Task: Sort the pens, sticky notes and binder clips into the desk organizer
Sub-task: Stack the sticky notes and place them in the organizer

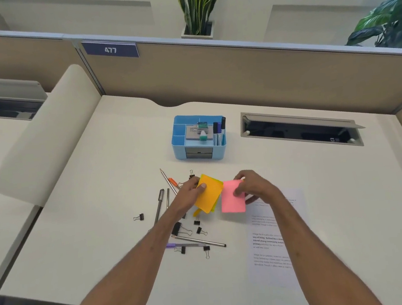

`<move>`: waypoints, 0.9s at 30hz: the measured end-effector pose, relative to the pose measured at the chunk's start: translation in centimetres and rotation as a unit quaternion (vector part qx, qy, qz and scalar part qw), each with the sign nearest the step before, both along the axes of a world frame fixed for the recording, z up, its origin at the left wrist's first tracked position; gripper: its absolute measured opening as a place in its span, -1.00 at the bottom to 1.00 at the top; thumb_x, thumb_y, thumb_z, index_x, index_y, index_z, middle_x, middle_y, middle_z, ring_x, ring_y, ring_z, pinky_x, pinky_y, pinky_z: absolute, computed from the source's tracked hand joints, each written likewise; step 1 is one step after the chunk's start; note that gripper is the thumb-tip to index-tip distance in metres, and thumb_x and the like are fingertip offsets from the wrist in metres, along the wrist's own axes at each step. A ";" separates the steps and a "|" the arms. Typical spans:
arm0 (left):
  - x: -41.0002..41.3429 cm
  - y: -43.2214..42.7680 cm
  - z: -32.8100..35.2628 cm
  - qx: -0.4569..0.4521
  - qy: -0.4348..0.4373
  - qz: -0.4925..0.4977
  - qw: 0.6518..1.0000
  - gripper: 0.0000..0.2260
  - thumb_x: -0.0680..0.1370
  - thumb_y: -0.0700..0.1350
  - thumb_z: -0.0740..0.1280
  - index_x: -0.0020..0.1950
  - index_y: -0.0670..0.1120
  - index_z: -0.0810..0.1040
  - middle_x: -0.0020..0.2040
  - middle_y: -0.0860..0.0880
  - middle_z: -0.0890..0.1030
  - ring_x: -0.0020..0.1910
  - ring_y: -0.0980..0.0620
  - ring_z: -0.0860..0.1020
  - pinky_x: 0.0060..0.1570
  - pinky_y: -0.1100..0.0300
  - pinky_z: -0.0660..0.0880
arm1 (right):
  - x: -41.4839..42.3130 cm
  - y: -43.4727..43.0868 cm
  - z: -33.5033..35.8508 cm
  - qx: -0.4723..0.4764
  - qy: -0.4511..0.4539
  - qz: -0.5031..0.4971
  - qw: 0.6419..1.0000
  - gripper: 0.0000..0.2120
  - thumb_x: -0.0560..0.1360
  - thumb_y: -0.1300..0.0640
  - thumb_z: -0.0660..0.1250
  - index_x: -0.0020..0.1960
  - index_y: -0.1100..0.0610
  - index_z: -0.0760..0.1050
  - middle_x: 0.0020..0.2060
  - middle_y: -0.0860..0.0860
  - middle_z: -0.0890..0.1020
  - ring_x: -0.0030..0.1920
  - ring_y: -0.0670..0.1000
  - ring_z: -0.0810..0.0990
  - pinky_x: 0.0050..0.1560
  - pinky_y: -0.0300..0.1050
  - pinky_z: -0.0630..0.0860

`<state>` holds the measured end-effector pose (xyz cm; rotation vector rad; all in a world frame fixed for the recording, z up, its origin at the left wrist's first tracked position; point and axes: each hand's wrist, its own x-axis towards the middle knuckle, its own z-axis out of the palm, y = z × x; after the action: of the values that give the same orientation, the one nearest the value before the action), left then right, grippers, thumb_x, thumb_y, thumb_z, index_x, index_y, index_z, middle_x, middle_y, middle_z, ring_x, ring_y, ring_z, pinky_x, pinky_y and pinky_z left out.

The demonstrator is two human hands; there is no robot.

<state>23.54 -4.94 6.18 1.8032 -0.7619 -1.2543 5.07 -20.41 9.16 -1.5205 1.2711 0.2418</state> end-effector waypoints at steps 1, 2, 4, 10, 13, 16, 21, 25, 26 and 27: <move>-0.1 -0.1 0.1 -0.002 0.002 -0.004 1.000 -0.71 0.79 -0.09 0.24 0.37 -0.29 0.52 0.33 -0.32 0.58 0.22 -0.20 0.57 0.21 -0.07 0.45 | 0.3 -0.4 0.3 -0.013 -0.010 -0.006 1.000 -0.59 0.51 0.41 0.45 0.31 0.22 0.49 0.08 0.24 0.63 0.02 0.20 0.66 0.16 0.29 0.67; -0.1 -0.2 0.3 -0.004 0.004 -0.003 1.000 -0.71 0.79 -0.09 0.23 0.36 -0.28 0.51 0.30 -0.30 0.58 0.19 -0.14 0.55 0.18 -0.03 0.42 | 0.5 -0.9 0.6 -0.031 -0.011 -0.009 0.999 -0.58 0.50 0.40 0.45 0.31 0.20 0.50 0.12 0.23 0.63 0.04 0.21 0.68 0.14 0.28 0.70; -0.2 -0.3 0.6 -0.007 0.002 0.007 1.000 -0.71 0.80 -0.08 0.21 0.36 -0.28 0.50 0.22 -0.24 0.56 0.16 -0.10 0.51 0.16 -0.02 0.40 | 0.9 -1.5 1.2 -0.093 0.026 0.002 0.995 -0.57 0.50 0.36 0.45 0.33 0.16 0.51 0.19 0.18 0.59 0.13 0.24 0.67 0.08 0.22 0.73; -0.2 -0.8 1.0 -0.027 -0.006 0.002 1.000 -0.73 0.80 -0.10 0.20 0.33 -0.30 0.47 0.12 -0.14 0.51 0.11 -0.08 0.49 0.12 -0.02 0.40 | 2.3 -1.6 1.7 -0.119 -0.043 0.039 0.991 -0.67 0.54 0.31 0.45 0.28 0.19 0.55 0.25 0.19 0.60 0.19 0.24 0.65 0.01 0.15 0.74; -0.5 -1.2 1.4 -0.039 -0.008 0.011 0.999 -0.73 0.80 -0.07 0.20 0.38 -0.24 0.44 0.21 -0.18 0.57 0.16 -0.12 0.54 0.13 -0.07 0.48 | 2.9 -1.0 1.3 -0.068 -0.099 0.040 0.992 -0.74 0.61 0.27 0.37 0.29 0.17 0.54 0.21 0.18 0.63 0.17 0.21 0.69 0.06 0.14 0.73; -0.8 -1.5 1.7 -0.045 -0.026 0.017 0.998 -0.70 0.80 -0.01 0.19 0.49 -0.12 0.35 0.40 -0.17 0.57 0.32 -0.19 0.58 0.29 -0.19 0.57 | 3.1 -0.7 0.9 -0.005 -0.142 -0.004 0.990 -0.76 0.66 0.20 0.23 0.27 0.15 0.58 0.12 0.18 0.70 0.10 0.16 0.73 0.14 0.19 0.73; -1.0 -2.5 1.7 -0.076 -0.090 -0.007 0.993 -0.68 0.80 -0.06 0.19 0.55 -0.11 0.41 0.39 -0.16 0.60 0.33 -0.21 0.58 0.33 -0.21 0.57 | 3.6 -0.5 0.8 -0.039 -0.147 0.017 0.988 -0.75 0.70 0.01 0.32 0.27 0.15 0.54 0.16 0.09 0.63 0.11 0.11 0.68 -0.04 0.02 0.75; -1.4 -3.6 1.3 -0.086 -0.097 0.010 0.991 -0.75 0.80 -0.10 0.22 0.34 -0.26 0.52 0.20 -0.28 0.64 0.22 -0.31 0.59 0.23 -0.28 0.54 | 3.9 -1.0 0.4 -0.259 -0.103 0.084 0.957 -0.86 0.63 0.17 0.43 0.17 0.17 0.63 0.13 0.11 0.66 0.15 0.15 0.62 0.17 0.13 0.63; -1.5 -3.8 1.4 -0.087 -0.093 0.016 0.992 -0.75 0.80 -0.08 0.21 0.35 -0.23 0.51 0.21 -0.25 0.64 0.21 -0.28 0.60 0.22 -0.24 0.55 | 4.0 -1.0 0.4 -0.287 -0.108 0.083 0.948 -0.88 0.63 0.18 0.43 0.15 0.15 0.64 0.11 0.09 0.67 0.14 0.13 0.62 0.18 0.10 0.60; -1.6 -4.1 1.5 -0.084 -0.093 0.020 0.992 -0.74 0.80 -0.05 0.20 0.37 -0.20 0.49 0.21 -0.20 0.63 0.19 -0.22 0.60 0.20 -0.17 0.56 | 4.1 -1.0 0.4 -0.308 -0.118 0.081 0.941 -0.89 0.63 0.18 0.42 0.15 0.14 0.65 0.10 0.07 0.68 0.13 0.10 0.61 0.17 0.07 0.58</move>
<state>21.90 -9.00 7.64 1.8035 -0.9027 -0.9744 9.20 -21.42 9.60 -2.1160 1.0761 -0.2595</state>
